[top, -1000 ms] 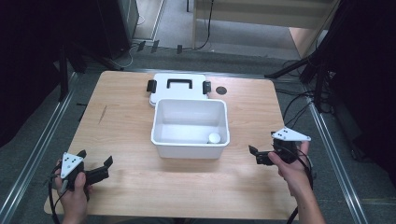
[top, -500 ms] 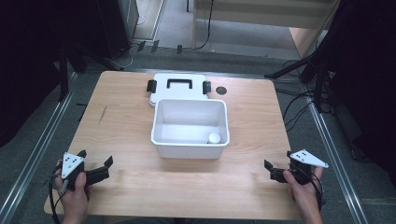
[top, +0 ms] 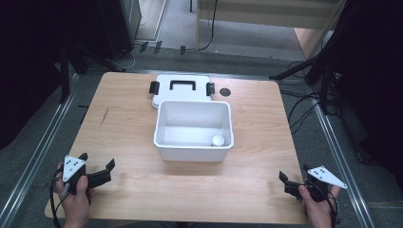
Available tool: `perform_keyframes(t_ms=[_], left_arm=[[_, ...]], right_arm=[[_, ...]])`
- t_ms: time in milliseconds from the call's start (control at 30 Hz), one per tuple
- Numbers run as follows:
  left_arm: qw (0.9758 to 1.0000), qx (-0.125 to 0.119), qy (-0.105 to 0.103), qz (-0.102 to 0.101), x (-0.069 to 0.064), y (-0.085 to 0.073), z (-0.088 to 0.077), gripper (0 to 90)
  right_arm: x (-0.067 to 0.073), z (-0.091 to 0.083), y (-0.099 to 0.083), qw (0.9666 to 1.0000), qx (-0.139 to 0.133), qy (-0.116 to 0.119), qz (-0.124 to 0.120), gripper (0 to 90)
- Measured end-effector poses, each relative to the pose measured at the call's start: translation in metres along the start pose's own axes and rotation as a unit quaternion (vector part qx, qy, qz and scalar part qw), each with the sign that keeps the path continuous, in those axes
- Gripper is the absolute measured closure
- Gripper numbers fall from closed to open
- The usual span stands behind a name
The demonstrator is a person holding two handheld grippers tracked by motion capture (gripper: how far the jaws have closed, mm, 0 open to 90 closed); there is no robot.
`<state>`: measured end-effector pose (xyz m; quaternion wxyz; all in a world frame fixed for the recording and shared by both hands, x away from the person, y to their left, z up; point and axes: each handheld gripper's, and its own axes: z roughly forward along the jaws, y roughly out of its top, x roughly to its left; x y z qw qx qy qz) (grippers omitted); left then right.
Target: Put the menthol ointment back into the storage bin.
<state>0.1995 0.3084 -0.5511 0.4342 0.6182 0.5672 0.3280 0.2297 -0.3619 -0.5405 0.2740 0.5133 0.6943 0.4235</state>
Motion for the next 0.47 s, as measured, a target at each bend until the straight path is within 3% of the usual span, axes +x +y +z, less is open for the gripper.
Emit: perform_keyframes(t_ms=[233, 467], left_arm=[[1.0, 0.001, 0.001, 0.0, -0.0001, -0.0001, 0.0, 0.2], [1.0, 0.004, 0.001, 0.0, -0.0004, 0.0002, 0.0005, 0.2]], right_arm=[[0.0011, 0.0011, -0.0051, 0.9997, -0.013, -0.013, 0.013, 0.5], [0.0012, 0.0002, -0.0061, 0.9995, -0.019, -0.005, 0.026, 0.7]])
